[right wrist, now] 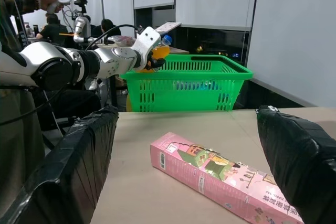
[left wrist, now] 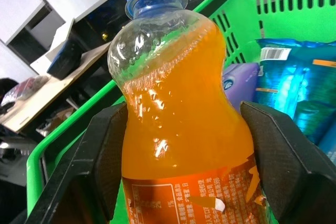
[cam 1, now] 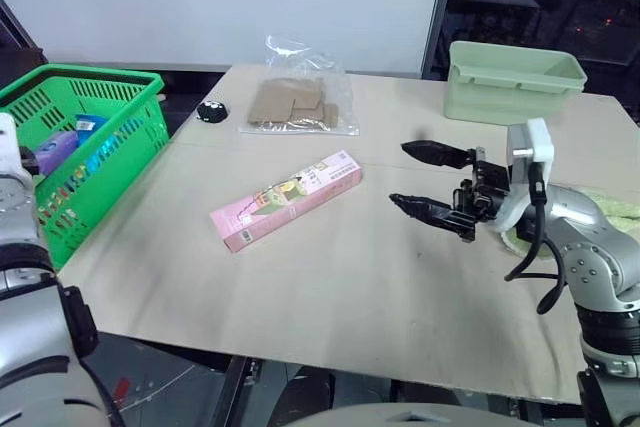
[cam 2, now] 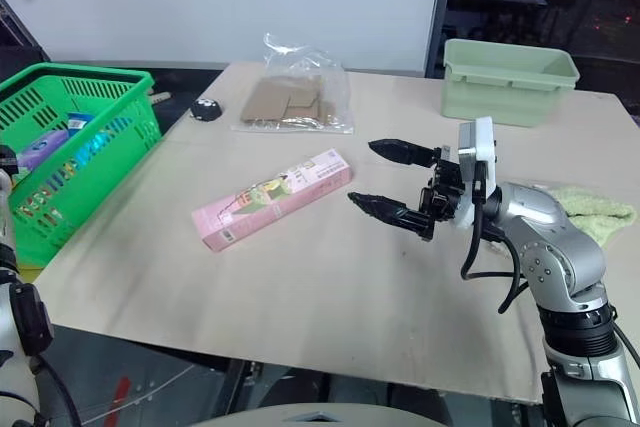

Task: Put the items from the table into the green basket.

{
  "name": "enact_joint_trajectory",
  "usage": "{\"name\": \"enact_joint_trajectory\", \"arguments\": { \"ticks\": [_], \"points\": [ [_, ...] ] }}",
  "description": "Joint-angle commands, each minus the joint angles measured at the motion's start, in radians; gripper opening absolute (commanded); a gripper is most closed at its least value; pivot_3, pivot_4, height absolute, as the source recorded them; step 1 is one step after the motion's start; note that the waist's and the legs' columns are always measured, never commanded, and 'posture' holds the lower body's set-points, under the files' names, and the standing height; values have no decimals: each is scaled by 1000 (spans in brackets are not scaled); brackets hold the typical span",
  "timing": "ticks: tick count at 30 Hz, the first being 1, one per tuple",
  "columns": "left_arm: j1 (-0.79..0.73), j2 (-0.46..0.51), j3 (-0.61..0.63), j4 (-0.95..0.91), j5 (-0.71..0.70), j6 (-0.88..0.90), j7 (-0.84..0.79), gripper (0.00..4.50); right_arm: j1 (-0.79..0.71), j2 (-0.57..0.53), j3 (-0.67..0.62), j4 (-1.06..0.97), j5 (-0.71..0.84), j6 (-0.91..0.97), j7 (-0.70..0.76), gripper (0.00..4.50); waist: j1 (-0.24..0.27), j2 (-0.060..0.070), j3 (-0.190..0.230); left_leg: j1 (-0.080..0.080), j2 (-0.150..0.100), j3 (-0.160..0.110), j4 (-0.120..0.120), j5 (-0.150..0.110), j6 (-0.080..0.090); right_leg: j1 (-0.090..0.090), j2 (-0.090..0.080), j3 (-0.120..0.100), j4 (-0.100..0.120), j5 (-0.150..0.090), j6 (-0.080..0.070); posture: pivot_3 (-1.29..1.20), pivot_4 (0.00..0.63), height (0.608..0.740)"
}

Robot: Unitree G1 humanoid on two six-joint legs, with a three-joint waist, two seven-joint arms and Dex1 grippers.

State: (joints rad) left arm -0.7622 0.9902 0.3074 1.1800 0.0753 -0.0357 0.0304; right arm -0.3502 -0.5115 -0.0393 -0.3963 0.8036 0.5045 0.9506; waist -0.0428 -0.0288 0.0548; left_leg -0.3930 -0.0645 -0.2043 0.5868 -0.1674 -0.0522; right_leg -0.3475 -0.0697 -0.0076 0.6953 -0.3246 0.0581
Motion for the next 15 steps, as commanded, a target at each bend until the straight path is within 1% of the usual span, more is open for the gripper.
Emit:
{"name": "enact_joint_trajectory", "arguments": {
  "ticks": [1, 2, 3, 4, 9, 15],
  "points": [
    [-40, 48, 3, -16, -11, -60, -6, 3338, -16, -6, -19, -39, 20, -3, -4, 4500, 0, 0, 0, 0, 0, 0, 0, 0, 0, 0, 0, 0, 0, 0, 0, 19, 0, 740],
    [-41, 50, -2, -14, -8, -65, -8, 3902, -15, -6, -19, -39, 20, -4, -4, 4500, 0, 0, 0, 0, 0, 0, 0, 0, 0, 0, 0, 0, 0, 0, 0, 20, 0, 740],
    [-42, 52, -6, -12, -5, -70, -6, 4106, -14, -6, -19, -39, 20, -4, -4, 4500, 0, 0, 0, 0, 0, 0, 0, 0, 0, 0, 0, 0, 0, 0, 0, 20, 0, 740],
    [-44, 54, -10, -10, 0, -72, 4, 4477, -13, -6, -18, -38, 19, -5, -4, 4500, 0, 0, 0, 0, 0, 0, 0, 0, 0, 0, 0, 0, 0, 0, 0, 22, 0, 740],
    [-55, 64, -19, -1, 6, -85, 32, 4477, -13, -4, -18, -34, 14, -9, -3, 4500, 1, 0, 0, 1, 0, 2, 0, 0, 0, 0, 0, 2, 0, 0, 0, 23, 0, 740],
    [-65, 67, -1, -26, -21, -107, 33, 4477, -6, -9, -22, -28, 8, -14, 0, 4500, 1, 0, 0, 1, 0, 2, 0, 0, 0, 0, 0, 2, 0, 0, 1, 21, 0, 740]
  ]
}}
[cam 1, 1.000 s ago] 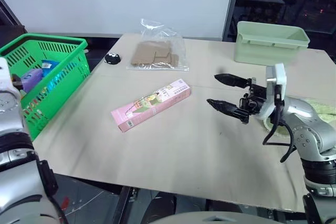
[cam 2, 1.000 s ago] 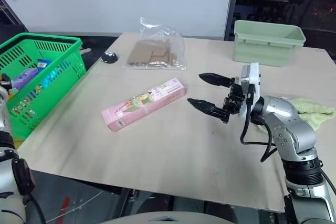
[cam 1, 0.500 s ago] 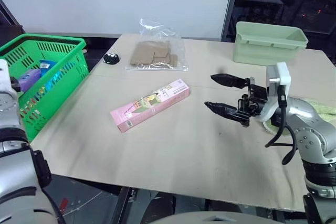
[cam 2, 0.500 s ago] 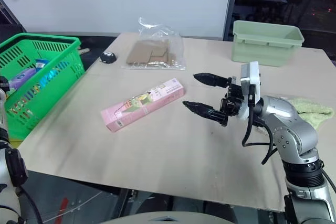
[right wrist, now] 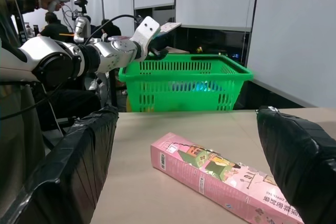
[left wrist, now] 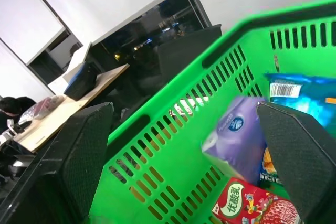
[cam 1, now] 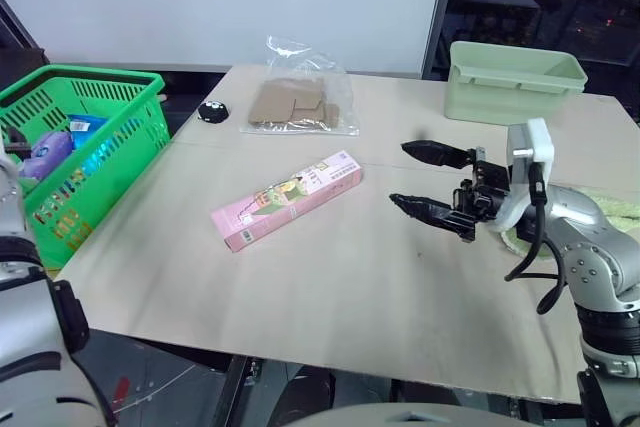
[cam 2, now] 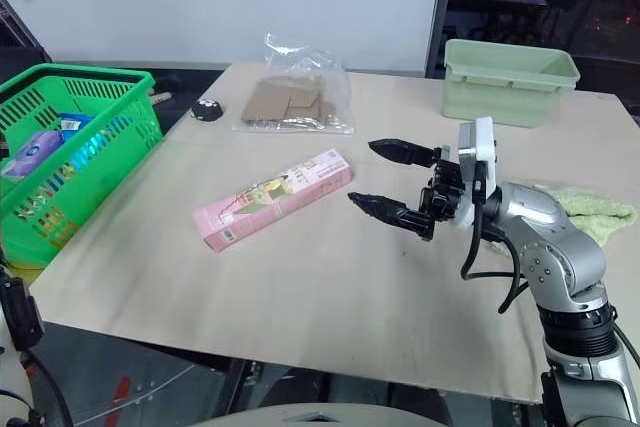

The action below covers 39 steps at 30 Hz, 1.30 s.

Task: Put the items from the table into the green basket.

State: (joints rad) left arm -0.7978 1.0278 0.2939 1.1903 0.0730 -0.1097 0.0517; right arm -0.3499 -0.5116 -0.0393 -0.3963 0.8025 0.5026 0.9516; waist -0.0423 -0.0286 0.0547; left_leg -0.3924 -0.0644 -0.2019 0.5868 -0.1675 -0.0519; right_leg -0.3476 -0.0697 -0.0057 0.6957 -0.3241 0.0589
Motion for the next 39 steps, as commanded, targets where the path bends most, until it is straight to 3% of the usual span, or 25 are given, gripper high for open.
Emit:
{"name": "enact_joint_trajectory", "arguments": {
  "ticks": [1, 6, 10, 19, 26, 30, 39],
  "points": [
    [-32, 26, 18, -45, -26, -41, 6, 4477, -4, -10, -23, -27, 8, -13, 0, 4500, 0, 0, 0, 0, 0, 0, 0, 0, 0, 0, 0, 0, 0, 0, 0, 20, 0, 740],
    [-53, -35, 67, -198, -141, -103, -131, 4477, 24, -15, -41, -2, -14, -34, -6, 4500, 5, -1, -1, 0, 0, 0, 0, 0, 0, 0, 0, 0, 0, 0, 0, 15, 0, 740],
    [2, -132, 72, -453, -283, -10, -346, 4477, 65, -22, -73, 32, -42, -62, -17, 4500, 9, -2, -1, -1, 0, 1, 1, 0, 0, 1, -1, 0, 0, 0, 0, 11, 0, 740],
    [334, -260, -119, -1083, -438, 344, -672, 4477, 202, -80, -152, 109, -148, -152, -21, 4500, -30, 2, -3, 1, 2, 7, 3, -3, 5, 0, 1, 7, 0, 2, -4, -40, 0, 740],
    [567, -270, -129, -1426, -569, 561, -762, 4477, 326, -122, -202, 130, -204, -212, -9, 4500, -35, 7, 0, 2, 5, 16, 6, -7, 11, 0, 1, 15, -1, 2, -3, -77, 0, 740],
    [645, -269, -122, -1456, -531, 587, -735, 4477, 378, -134, -214, 121, -202, -222, 7, 4500, -30, 8, 0, 4, 7, 24, 8, -8, 13, 1, 1, 21, -1, 0, 0, -76, 0, 740],
    [572, -280, -213, -1270, -384, 570, -727, 4477, 393, -157, -202, 99, -198, -221, 40, 4500, -21, 9, 1, 6, 9, 33, 10, -9, 15, 2, 1, 26, -3, 1, 3, -83, 0, 740]
  ]
}}
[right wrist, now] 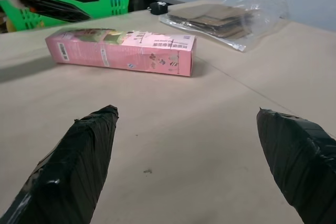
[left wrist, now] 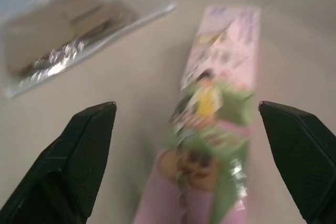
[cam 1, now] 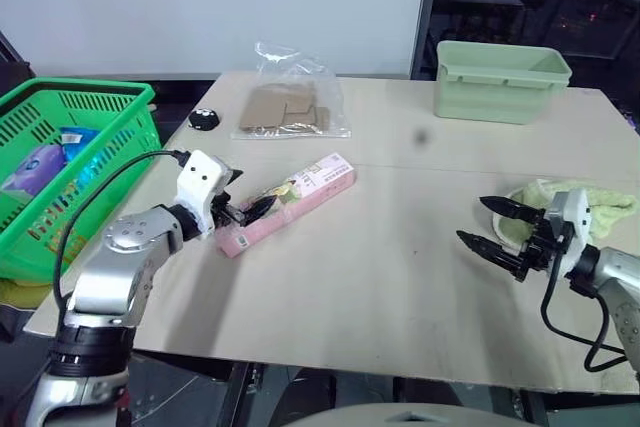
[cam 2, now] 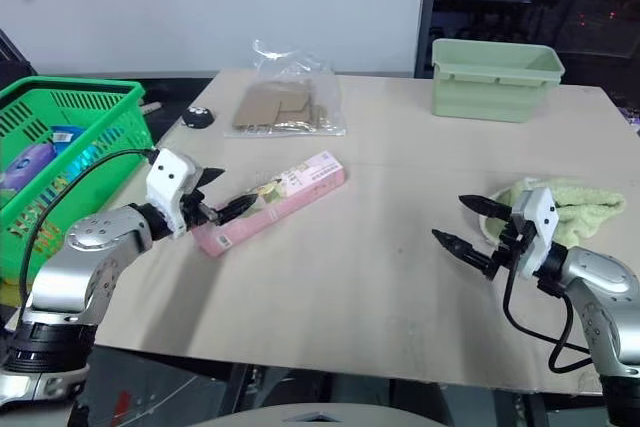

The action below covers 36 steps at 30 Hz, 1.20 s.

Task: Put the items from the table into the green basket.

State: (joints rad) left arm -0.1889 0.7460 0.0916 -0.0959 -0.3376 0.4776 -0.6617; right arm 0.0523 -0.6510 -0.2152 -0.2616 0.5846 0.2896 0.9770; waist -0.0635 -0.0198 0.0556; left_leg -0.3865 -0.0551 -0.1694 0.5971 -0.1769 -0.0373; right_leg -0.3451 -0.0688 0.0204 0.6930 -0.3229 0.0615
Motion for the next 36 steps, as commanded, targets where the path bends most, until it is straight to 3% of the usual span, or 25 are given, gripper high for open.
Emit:
{"name": "enact_joint_trajectory", "arguments": {
  "ticks": [1, 17, 19, 21, 22, 36],
  "points": [
    [-43, 2, -14, 24, 32, -19, -18, 4477, -11, -19, -26, -39, 23, -4, 16, 4500, 0, 0, 0, 0, 0, 0, 0, 0, 1, 0, 0, 0, 0, 0, 0, -89, 0, 740],
    [-73, -12, 22, 30, 36, -20, -32, 4477, -12, 13, 26, -102, 4, 3, -38, 4500, -11, 1, 0, -2, 1, 0, 1, -3, 3, -1, -1, 0, -1, 0, 1, -94, 0, 740],
    [-74, -13, 23, 30, 38, -20, -32, 4477, -23, 21, 27, -93, 0, 4, -49, 4500, -27, 4, 2, -7, -15, -24, 2, -2, 4, 7, -8, -23, -5, -3, 4, -86, 0, 740],
    [-74, -13, 25, 29, 39, -19, -32, 4477, -36, 27, 21, -79, 3, 13, -65, 4500, -37, 11, 4, -6, -39, -70, 2, 1, 3, 22, -15, -50, -14, -6, 10, -86, 0, 740],
    [-75, -13, 25, 30, 40, -18, -32, 4477, -40, 29, 18, -73, 2, 8, -65, 4500, -35, 12, 4, -5, -46, -87, 3, 2, 3, 21, -13, -50, -15, -7, 11, -83, 0, 740],
    [-73, 13, -10, 58, 63, -2, -87, 4477, -31, -6, 27, -147, 91, 64, 15, 4500, -29, 15, 2, -9, -43, -57, 1, -1, 6, 6, -19, -21, -13, -3, 12, -87, 0, 740]
  ]
}}
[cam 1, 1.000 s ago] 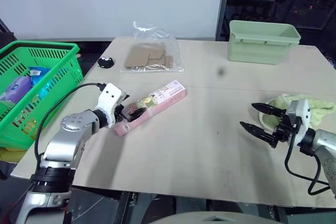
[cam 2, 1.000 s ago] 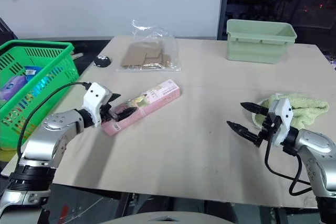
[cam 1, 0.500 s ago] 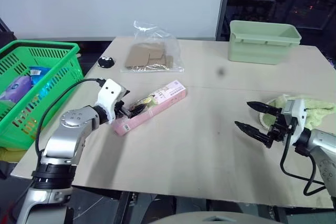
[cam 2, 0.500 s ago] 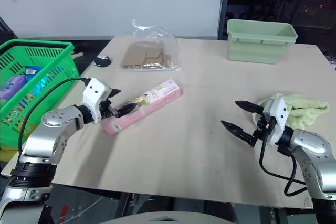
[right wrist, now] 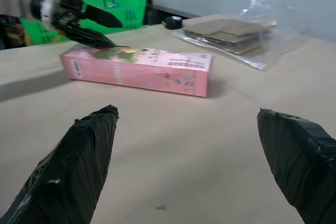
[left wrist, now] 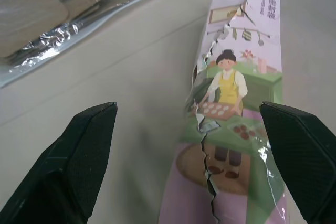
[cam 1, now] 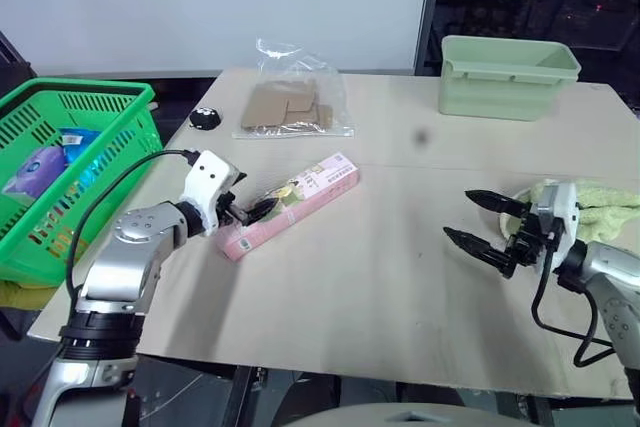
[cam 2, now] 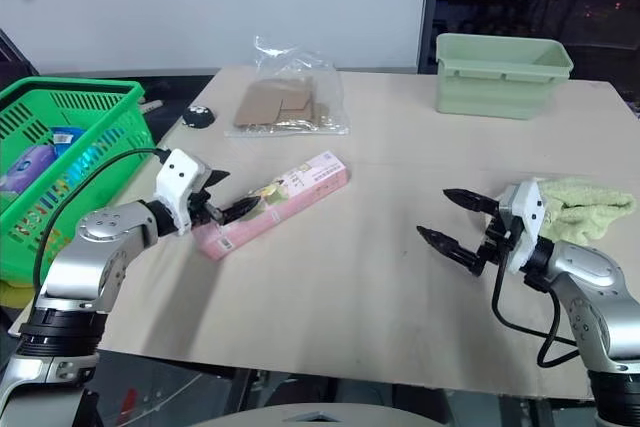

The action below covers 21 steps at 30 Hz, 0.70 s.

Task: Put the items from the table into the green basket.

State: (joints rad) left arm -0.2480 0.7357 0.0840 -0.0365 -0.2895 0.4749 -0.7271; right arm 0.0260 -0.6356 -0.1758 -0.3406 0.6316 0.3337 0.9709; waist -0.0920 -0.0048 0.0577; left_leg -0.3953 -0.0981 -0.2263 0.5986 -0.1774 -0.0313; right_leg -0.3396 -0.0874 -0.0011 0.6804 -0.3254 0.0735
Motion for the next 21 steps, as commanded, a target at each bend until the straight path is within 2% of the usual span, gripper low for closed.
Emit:
{"name": "enact_joint_trajectory", "arguments": {
  "ticks": [1, 15, 21],
  "points": [
    [-10, 26, -10, -1, 18, 2, -31, 4477, -5, -29, -8, -83, 52, 33, 23, 4500, 0, 0, 0, 0, 0, 1, 0, 0, 0, -1, 0, 1, 0, 0, 0, -88, 0, 740],
    [-29, 39, -69, 79, 98, -26, -62, 4477, -11, -43, 16, -125, 48, 52, 6, 4500, 3, 2, -4, 0, 2, 7, 0, -1, 2, -3, 0, 8, 0, 1, 1, -96, 0, 740],
    [-47, 63, -117, 127, 128, -13, -126, 4477, -14, -37, 22, -124, 44, 46, 3, 4500, 2, 1, -5, 1, 2, 9, 0, -2, 3, -4, 0, 12, 0, 2, 3, -99, 0, 740]
  ]
}}
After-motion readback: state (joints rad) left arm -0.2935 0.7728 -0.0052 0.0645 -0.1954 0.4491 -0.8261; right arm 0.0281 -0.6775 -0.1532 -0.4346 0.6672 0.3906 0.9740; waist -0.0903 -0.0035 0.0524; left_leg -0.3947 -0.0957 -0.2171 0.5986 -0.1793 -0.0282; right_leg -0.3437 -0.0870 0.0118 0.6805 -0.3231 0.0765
